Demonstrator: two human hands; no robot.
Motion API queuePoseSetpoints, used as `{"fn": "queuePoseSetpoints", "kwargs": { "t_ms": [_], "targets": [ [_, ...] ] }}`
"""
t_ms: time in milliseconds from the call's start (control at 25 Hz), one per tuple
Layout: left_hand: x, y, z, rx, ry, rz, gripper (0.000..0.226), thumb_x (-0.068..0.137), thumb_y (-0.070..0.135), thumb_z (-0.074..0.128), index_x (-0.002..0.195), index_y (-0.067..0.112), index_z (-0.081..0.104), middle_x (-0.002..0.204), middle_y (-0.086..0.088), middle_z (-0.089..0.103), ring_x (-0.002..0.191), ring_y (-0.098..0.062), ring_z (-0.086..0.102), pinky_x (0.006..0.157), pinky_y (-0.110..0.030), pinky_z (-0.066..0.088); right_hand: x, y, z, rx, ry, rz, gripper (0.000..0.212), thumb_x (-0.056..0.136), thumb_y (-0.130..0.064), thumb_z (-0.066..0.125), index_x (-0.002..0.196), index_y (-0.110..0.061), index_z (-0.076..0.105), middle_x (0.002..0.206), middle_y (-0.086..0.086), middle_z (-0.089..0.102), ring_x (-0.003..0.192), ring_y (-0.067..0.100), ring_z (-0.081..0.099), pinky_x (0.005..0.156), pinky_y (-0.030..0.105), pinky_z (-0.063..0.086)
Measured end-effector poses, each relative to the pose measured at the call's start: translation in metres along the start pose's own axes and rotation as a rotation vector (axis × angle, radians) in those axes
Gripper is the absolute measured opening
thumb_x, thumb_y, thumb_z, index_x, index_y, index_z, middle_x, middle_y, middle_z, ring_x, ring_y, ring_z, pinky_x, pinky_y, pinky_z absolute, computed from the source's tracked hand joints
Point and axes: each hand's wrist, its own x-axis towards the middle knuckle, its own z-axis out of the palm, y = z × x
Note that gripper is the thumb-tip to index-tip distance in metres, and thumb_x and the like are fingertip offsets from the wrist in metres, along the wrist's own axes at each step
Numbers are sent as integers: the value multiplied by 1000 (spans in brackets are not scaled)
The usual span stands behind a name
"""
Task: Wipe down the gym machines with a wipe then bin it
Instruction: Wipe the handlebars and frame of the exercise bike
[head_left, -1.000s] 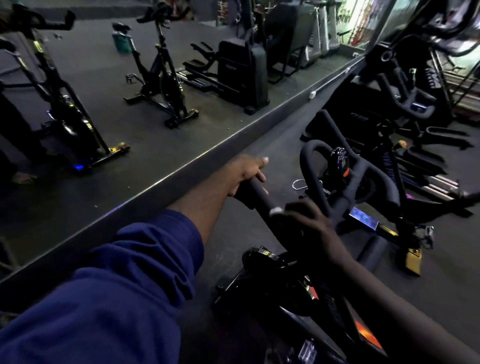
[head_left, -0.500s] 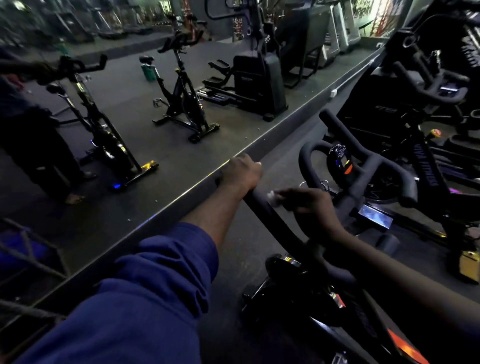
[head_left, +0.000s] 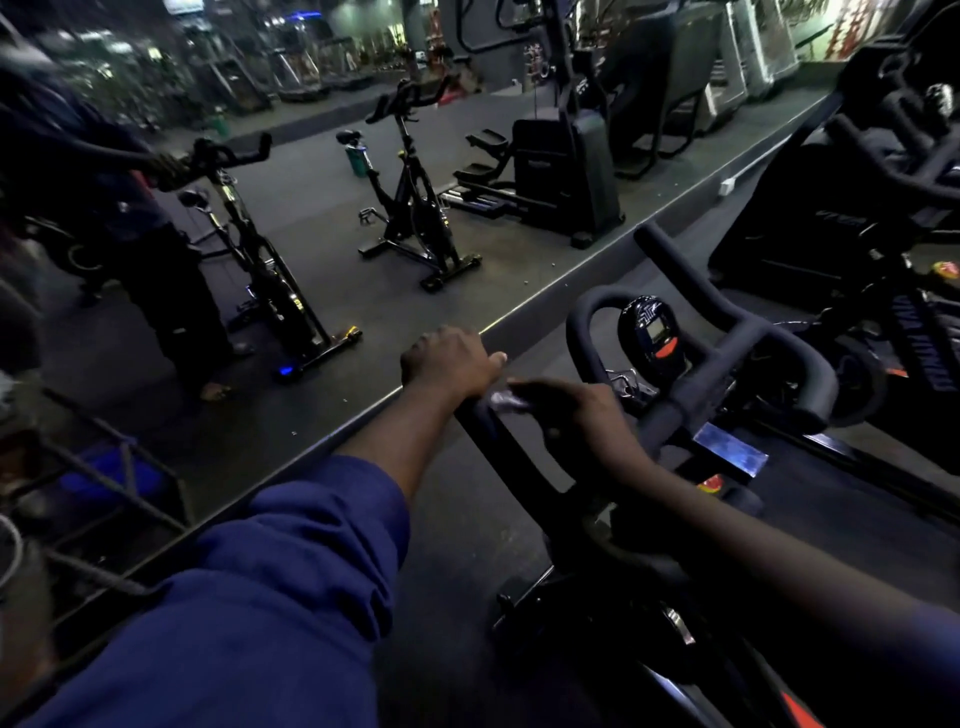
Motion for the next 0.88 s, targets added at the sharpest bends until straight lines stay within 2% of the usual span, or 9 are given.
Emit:
{"fn": "queuePoseSetpoints", "kwargs": {
  "t_ms": [80, 200, 280, 360, 440, 560, 640, 760, 880],
  "targets": [
    [3, -1, 1, -11, -11, -19, 67, 95, 69, 54, 135, 16, 62, 140, -18, 61, 130, -38, 58, 102, -45, 48, -7, -4, 23, 95, 43, 83, 18, 90, -16, 70, 105, -13, 80, 81, -6, 71, 77, -3, 62, 69, 23, 49],
    [4, -1, 3, -38, 11, -27, 65, 93, 68, 57, 132, 17, 64, 137, -18, 63, 127, -38, 60, 100, -43, 49, -33, 8, 13, -43, -161, 5, 35, 84, -27, 69, 118, -23, 75, 91, 3, 68, 82, 26, 69, 69, 41, 51],
    [6, -2, 4, -52, -5, -31, 65, 91, 70, 58, 127, 17, 67, 134, -20, 64, 124, -38, 61, 99, -42, 50, -30, 16, -13, -147, -290, -89, 35, 80, -31, 65, 114, -26, 75, 90, 2, 70, 81, 26, 70, 67, 34, 50],
    [8, -4, 5, -57, -31, -23, 68, 87, 73, 57, 122, 16, 69, 131, -21, 66, 121, -39, 62, 99, -43, 52, -9, 14, -20, -183, -182, -99, 25, 80, -30, 66, 100, -21, 79, 81, 5, 73, 76, 24, 71, 64, 27, 45],
    [10, -5, 3, -49, -43, -19, 69, 87, 73, 57, 123, 15, 69, 131, -22, 66, 122, -39, 62, 99, -43, 53, 17, 7, -4, -120, -23, -61, 18, 83, -27, 72, 96, -19, 81, 83, 5, 74, 77, 23, 71, 67, 29, 48],
    [9, -5, 5, -3, -37, -4, 66, 88, 68, 60, 130, 17, 66, 134, -20, 63, 126, -39, 60, 102, -44, 52, 7, 4, 21, 16, -37, -12, 27, 72, -19, 69, 95, -8, 77, 86, 6, 69, 78, 19, 66, 66, 30, 45],
    [11, -5, 9, 26, -23, -5, 63, 88, 63, 63, 130, 17, 65, 133, -20, 63, 125, -40, 60, 101, -45, 52, -30, 15, 12, -1, -124, -69, 19, 73, -14, 70, 92, -12, 73, 84, -5, 58, 72, 10, 56, 61, 26, 38],
    [12, -4, 9, 27, 1, -13, 57, 87, 52, 65, 129, 15, 64, 130, -20, 64, 122, -41, 61, 97, -45, 53, -50, 18, -17, -72, -371, -221, 7, 87, -20, 71, 90, -21, 65, 88, -11, 54, 74, 12, 60, 66, 36, 49],
    [8, -3, 7, 30, 12, 4, 56, 87, 52, 64, 129, 14, 64, 130, -20, 65, 121, -41, 62, 96, -45, 54, -8, 3, -3, -63, -281, -313, 6, 88, -16, 73, 89, -16, 66, 91, 0, 58, 77, 19, 60, 70, 28, 50]
  ]
}}
